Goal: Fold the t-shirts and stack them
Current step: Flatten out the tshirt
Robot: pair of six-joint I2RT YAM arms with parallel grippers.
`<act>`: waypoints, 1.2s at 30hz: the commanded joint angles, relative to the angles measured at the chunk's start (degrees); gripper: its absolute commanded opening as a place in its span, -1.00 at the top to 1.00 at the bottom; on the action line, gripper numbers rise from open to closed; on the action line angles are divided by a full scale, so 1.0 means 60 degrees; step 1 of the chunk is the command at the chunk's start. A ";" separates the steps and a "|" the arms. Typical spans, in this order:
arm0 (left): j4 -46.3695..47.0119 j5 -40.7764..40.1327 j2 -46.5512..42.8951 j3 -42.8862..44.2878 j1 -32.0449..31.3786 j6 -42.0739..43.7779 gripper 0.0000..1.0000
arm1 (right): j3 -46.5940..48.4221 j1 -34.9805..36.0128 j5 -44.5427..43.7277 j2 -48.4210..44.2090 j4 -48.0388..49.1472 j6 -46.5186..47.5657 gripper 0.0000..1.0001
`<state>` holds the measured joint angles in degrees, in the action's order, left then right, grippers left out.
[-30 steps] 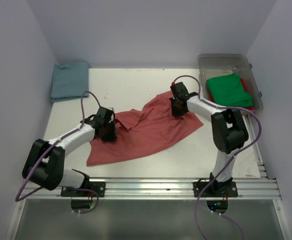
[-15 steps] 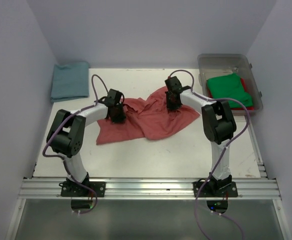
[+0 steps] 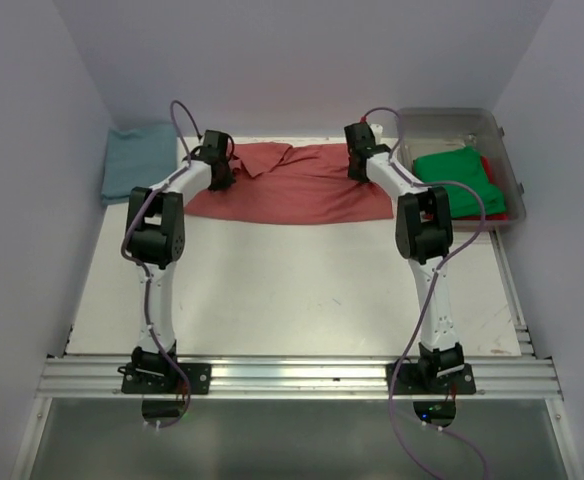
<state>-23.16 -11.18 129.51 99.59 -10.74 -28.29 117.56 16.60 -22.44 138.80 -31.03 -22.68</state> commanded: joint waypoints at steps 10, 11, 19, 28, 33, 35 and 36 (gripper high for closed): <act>0.1222 0.0558 -0.2920 -0.0571 0.0487 0.1039 1.00 | -0.3372 -0.0145 -0.0129 -0.3355 0.4847 0.1523 1.00; 0.1295 0.0632 -0.3184 -0.0733 0.0487 0.0995 1.00 | -0.3638 -0.0116 -0.0084 -0.3663 0.5095 0.1582 1.00; 0.0141 0.0473 -0.5910 -0.2388 0.0472 0.0687 1.00 | -0.5750 0.0338 -0.0112 -0.6403 0.4722 0.1831 1.00; -0.1691 0.0381 -0.8283 -0.4936 0.0472 0.1155 1.00 | -0.6538 0.0397 -0.0670 -0.7269 0.0662 0.1260 1.00; -0.2759 0.0838 -0.9672 -0.6283 0.0472 0.1390 1.00 | -0.7447 0.0426 -0.0349 -0.8014 -0.0936 0.0748 1.00; -0.3169 0.1173 -1.0143 -0.6694 0.0472 0.1361 1.00 | -0.7975 0.0485 -0.0303 -0.8264 -0.1345 0.0645 1.00; -0.3273 0.1291 -1.0638 -0.7088 0.0472 0.1289 1.00 | -0.8136 0.0485 -0.0304 -0.8425 -0.1449 0.0514 1.00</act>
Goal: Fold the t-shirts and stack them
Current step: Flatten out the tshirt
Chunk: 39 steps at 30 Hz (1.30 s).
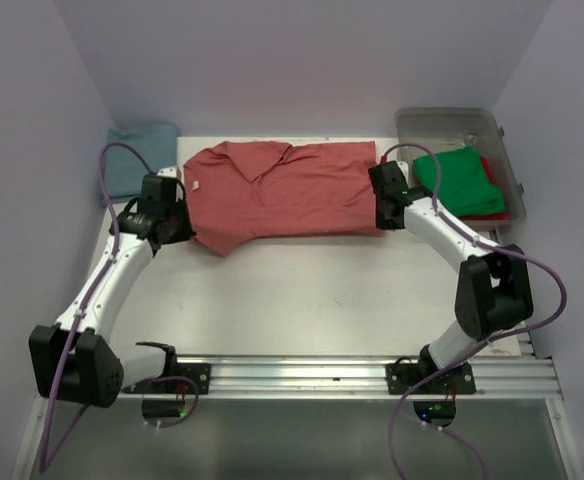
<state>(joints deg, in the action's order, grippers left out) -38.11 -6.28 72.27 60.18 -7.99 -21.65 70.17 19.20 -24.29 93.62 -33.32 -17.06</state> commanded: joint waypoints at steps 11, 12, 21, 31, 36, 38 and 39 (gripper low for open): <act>-0.2772 0.2409 -0.2669 -0.1944 0.0013 -0.0259 1.00 | -0.1251 0.0301 0.0709 -0.1703 -0.2487 -0.0863 1.00; -0.2862 0.2468 -0.2713 -0.2003 0.0013 -0.0259 1.00 | -0.1323 0.0330 0.0738 -0.1732 -0.2532 -0.0848 1.00; -0.3712 0.2455 -0.3094 -0.2325 -0.0148 -0.0639 1.00 | -0.1631 0.0769 0.0783 -0.1922 -0.3279 -0.1170 1.00; -0.4618 0.2220 -0.3739 -0.2034 -0.0148 -0.1050 1.00 | -0.2247 0.0887 0.0416 -0.2771 -0.3777 -0.1595 1.00; -0.4855 0.2087 -0.4017 -0.1461 -0.0148 -0.1328 1.00 | -0.2277 0.0887 0.0314 -0.2729 -0.3733 -0.1668 1.00; -0.4971 0.2233 -0.4061 -0.1418 -0.0148 -0.1372 1.00 | -0.2262 0.0887 0.0328 -0.2670 -0.3879 -0.1697 1.00; -0.5073 0.2335 -0.4062 -0.1359 -0.0148 -0.1401 1.00 | -0.2247 0.0887 0.0328 -0.2713 -0.3924 -0.1698 1.00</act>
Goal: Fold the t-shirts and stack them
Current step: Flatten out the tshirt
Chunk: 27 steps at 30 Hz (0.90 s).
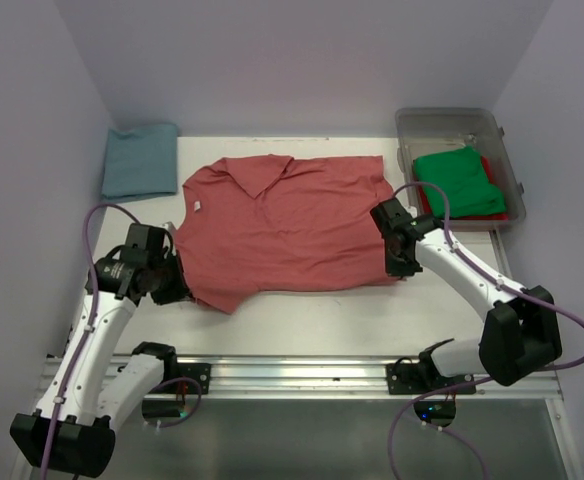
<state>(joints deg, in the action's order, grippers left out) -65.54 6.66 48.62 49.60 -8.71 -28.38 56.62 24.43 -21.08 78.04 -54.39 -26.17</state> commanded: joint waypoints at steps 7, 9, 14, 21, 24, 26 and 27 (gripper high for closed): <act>-0.1132 0.0282 -0.0428 0.0785 -0.0028 -0.0411 1.00 | 0.0216 0.0016 -0.0134 -0.0701 -0.0998 -0.0369 1.00; -0.1249 0.0326 -0.0500 0.0844 -0.0028 -0.0484 1.00 | 0.0377 0.0016 -0.0047 -0.0775 -0.1305 -0.0486 1.00; -0.1645 0.0326 -0.0779 0.0961 -0.0028 -0.0602 1.00 | 0.0641 0.0016 0.0129 -0.1009 -0.1804 -0.0603 1.00; -0.1587 -0.0095 -0.1248 0.1896 -0.0042 -0.0968 0.51 | 0.1461 0.0016 0.0423 -0.1550 -0.2551 -0.0531 0.00; -0.0961 -0.0770 -0.1351 0.2834 -0.0042 -0.0866 -1.00 | 0.1783 0.0016 0.0233 -0.1888 -0.2318 -0.0194 -0.79; -0.0418 -0.0933 -0.1132 0.3187 -0.0028 -0.0588 -1.00 | 0.2191 0.0016 -0.0147 -0.1860 -0.1995 -0.0032 -0.97; -0.0081 -0.1369 -0.0986 0.3304 -0.0028 -0.0544 -1.00 | 0.2368 0.0016 -0.0279 -0.1801 -0.1907 -0.0003 -0.97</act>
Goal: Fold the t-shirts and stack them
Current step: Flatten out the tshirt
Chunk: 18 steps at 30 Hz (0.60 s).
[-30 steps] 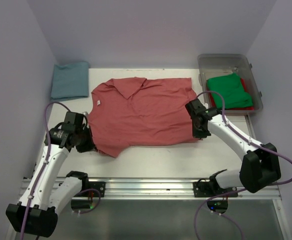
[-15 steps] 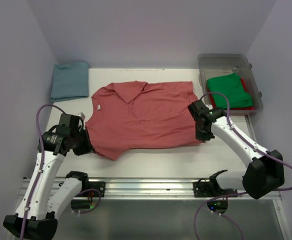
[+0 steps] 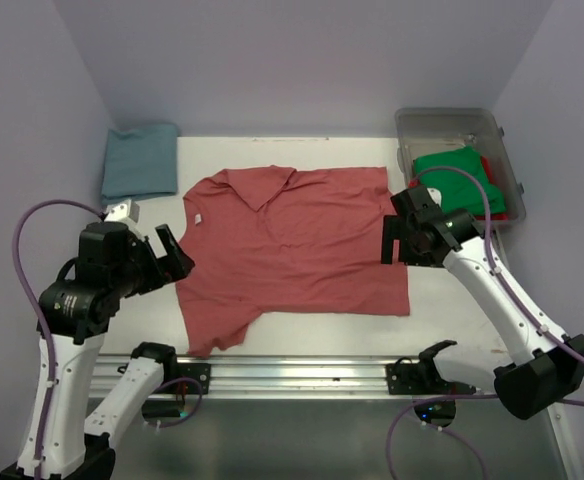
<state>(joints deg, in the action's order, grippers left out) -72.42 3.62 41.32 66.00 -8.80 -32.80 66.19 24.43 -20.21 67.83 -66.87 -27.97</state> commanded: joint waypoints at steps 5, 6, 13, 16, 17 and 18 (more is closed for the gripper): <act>0.3394 -0.1086 0.0891 0.0077 -0.0013 0.0500 -1.00 | 0.1373 0.0016 -0.1187 0.0586 0.1650 0.0661 -0.98; 0.4573 -0.1014 0.0950 -0.0157 -0.0013 0.0529 -1.00 | 0.1433 0.0002 -0.1202 0.0749 0.1914 0.0749 -0.98; 0.9195 0.0128 0.3915 -0.0732 -0.0013 0.0720 -0.84 | 0.2107 -0.0086 -0.1878 0.2825 0.4357 0.1203 -0.05; 1.0353 0.1195 0.5979 0.0073 -0.0013 0.0763 -0.35 | 0.2326 -0.0203 -0.1294 0.3894 0.5034 0.1058 1.00; 1.0516 0.1605 0.6540 0.0336 -0.0013 0.0706 -0.19 | 0.2342 -0.0204 -0.0942 0.4161 0.5153 0.0985 1.00; 1.0547 0.1798 0.7082 0.0918 -0.0013 0.0633 0.23 | 0.2298 -0.0204 -0.0359 0.4395 0.5299 0.0897 1.00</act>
<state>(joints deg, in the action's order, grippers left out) -21.41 6.96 76.47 64.93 -8.80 -29.95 78.22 23.62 -27.73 90.59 -41.98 -22.26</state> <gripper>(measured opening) 0.523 0.011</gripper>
